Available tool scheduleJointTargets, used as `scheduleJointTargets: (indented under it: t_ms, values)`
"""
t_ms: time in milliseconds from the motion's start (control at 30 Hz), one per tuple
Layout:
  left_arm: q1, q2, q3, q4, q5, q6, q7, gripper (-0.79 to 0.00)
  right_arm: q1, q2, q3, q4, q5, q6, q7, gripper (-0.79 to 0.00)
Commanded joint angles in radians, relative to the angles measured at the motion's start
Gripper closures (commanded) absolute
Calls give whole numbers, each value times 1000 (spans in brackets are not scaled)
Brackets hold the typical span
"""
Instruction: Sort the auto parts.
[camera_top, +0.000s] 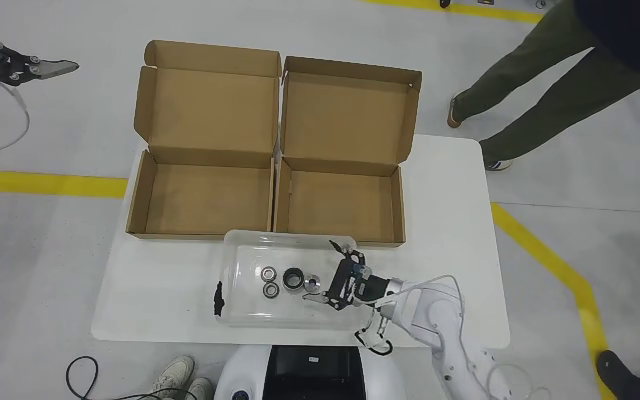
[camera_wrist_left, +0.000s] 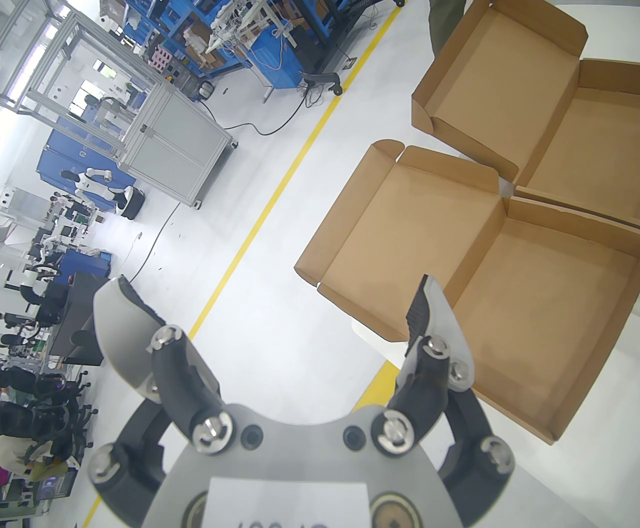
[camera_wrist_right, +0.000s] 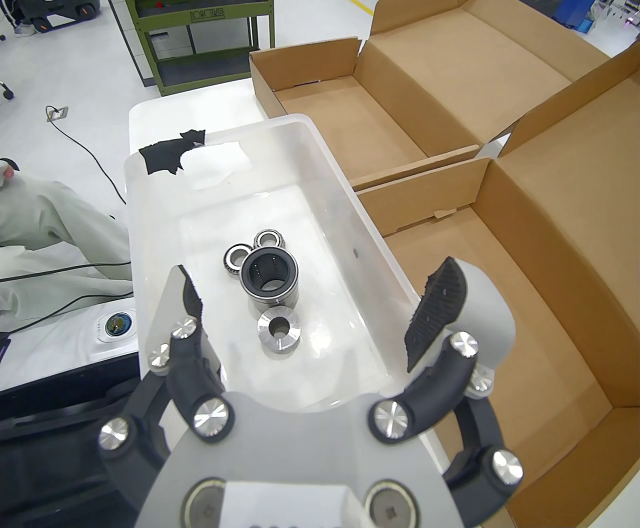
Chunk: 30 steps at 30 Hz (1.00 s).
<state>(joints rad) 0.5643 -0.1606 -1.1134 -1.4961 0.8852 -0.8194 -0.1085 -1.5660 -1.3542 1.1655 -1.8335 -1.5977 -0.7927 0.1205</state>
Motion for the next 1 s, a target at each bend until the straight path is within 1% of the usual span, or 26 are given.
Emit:
scheduleJointTargets:
  t_ms: [0,200,433,600,700,900,967]
  values:
    - [0,0,0,0,0,0,0,-785,16,1,-22,-3,-13,-15,17,-785]
    - [0,0,0,0,0,0,0,-785,116,-7,-131,40,-2,-68,111,-785]
    - [0,0,0,0,0,0,0,-785,228,-29,-241,102,74,-43,252,-785]
    - [0,0,0,0,0,0,0,-785,270,-35,-270,134,129,-22,334,-785]
    - [0,0,0,0,0,0,0,-785,281,-34,-277,142,147,-11,382,-748]
    - [0,0,0,0,0,0,0,-785,297,-35,-297,147,179,29,477,-720]
    - [0,0,0,0,0,0,0,-785,307,-36,-308,153,188,43,509,-686]
